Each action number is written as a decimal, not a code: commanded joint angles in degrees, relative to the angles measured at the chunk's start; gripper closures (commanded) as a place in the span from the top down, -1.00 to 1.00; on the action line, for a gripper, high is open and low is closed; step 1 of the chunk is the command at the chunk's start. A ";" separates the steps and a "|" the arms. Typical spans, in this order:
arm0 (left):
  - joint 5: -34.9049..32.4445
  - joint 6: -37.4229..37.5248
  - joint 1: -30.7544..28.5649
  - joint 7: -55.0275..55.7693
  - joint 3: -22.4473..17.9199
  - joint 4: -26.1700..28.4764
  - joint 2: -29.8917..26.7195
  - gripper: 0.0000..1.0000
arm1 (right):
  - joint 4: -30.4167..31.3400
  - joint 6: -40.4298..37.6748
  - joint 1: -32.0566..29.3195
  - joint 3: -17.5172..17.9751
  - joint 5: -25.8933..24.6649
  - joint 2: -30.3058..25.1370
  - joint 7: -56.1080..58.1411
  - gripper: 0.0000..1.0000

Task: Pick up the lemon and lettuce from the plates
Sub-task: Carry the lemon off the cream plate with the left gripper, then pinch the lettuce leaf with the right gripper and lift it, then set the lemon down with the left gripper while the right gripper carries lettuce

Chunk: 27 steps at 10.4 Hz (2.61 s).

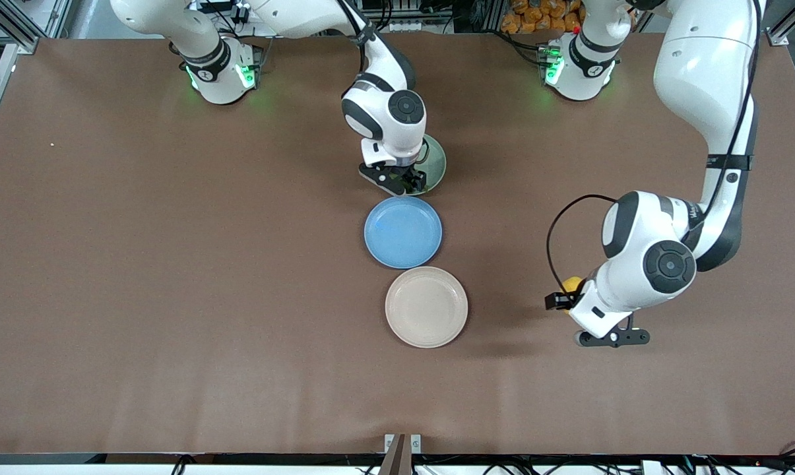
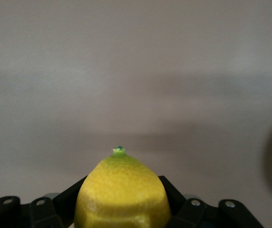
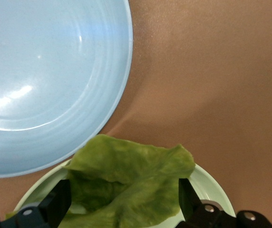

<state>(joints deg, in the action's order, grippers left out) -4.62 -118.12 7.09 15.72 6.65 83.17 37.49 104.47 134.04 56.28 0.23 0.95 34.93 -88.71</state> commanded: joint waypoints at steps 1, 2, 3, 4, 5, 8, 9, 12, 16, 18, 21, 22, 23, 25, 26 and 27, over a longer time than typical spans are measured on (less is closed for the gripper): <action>-1.71 -0.26 -2.43 -2.53 -0.06 1.56 0.91 -0.14 | -0.76 0.16 1.20 -0.40 0.28 0.84 -1.82 1.00; -1.62 -0.79 -2.78 -2.45 -0.06 1.56 2.31 -0.14 | -0.76 0.16 1.38 -0.49 0.19 0.93 -2.25 1.00; -1.62 -1.40 -2.87 -2.53 -0.06 1.56 3.45 -0.12 | -0.76 0.16 1.38 -0.49 0.02 0.93 -2.26 1.00; -1.71 -2.71 -3.40 -2.54 -0.06 1.64 4.86 -0.12 | -0.76 0.16 1.64 -0.49 -0.24 0.93 -2.34 0.42; -1.71 -3.77 -4.10 -2.54 -0.15 1.64 6.00 -0.12 | -0.76 0.08 1.90 -0.58 -0.42 0.93 -2.78 -0.50; -1.88 -6.15 -5.33 -2.53 -0.15 1.82 8.38 -0.11 | -0.76 0.08 2.26 -0.66 -0.51 0.50 -2.78 -1.00; -1.88 -6.76 -5.33 -2.45 -0.32 2.17 8.82 -0.10 | -0.76 -0.01 2.17 -0.66 -0.51 0.15 -2.78 -1.00; -1.97 -7.39 -5.34 -2.45 -0.41 2.87 8.83 0.27 | -0.76 -0.80 1.73 -0.75 -0.42 -2.13 -2.78 -1.00; -2.06 -7.30 -5.25 -2.45 -0.41 3.23 8.39 1.00 | -0.85 -2.82 0.15 -1.10 -0.42 -4.95 -0.07 -1.00; -3.28 -6.86 -5.25 -2.10 -0.50 2.61 7.25 1.00 | -0.76 -7.11 -2.30 -1.10 -0.42 -7.32 5.62 -1.00; -4.08 -4.58 -5.60 -2.18 -0.50 2.17 5.23 1.00 | -0.58 -12.30 -8.27 -1.02 -0.33 -9.87 16.87 -1.00; -4.08 -3.27 -5.77 -2.18 -0.41 2.08 4.09 1.00 | -0.41 -12.84 -10.38 -1.10 -0.33 -10.14 20.12 -1.00; -3.73 -1.43 -5.86 -2.27 -0.32 1.91 2.60 1.00 | -0.32 -12.84 -12.57 -1.10 -0.33 -10.05 22.85 -1.00; -3.29 0.96 -5.77 -2.27 -0.24 1.47 0.40 1.00 | -0.23 -12.93 -17.67 -1.10 -0.33 -10.05 29.26 -1.00; -3.29 2.88 -5.77 -2.27 -0.15 1.47 -0.83 1.00 | -0.23 -12.93 -20.04 -1.10 -0.33 -10.05 31.99 -1.00; -3.20 3.59 -5.60 -2.27 -0.15 1.90 -2.41 1.00 | -0.23 -12.93 -23.64 -1.02 -0.33 -10.05 34.46 -1.00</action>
<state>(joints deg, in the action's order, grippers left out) -7.36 -116.51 1.53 13.55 6.24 83.88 38.02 103.21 121.44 37.02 -1.68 0.83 26.08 -57.85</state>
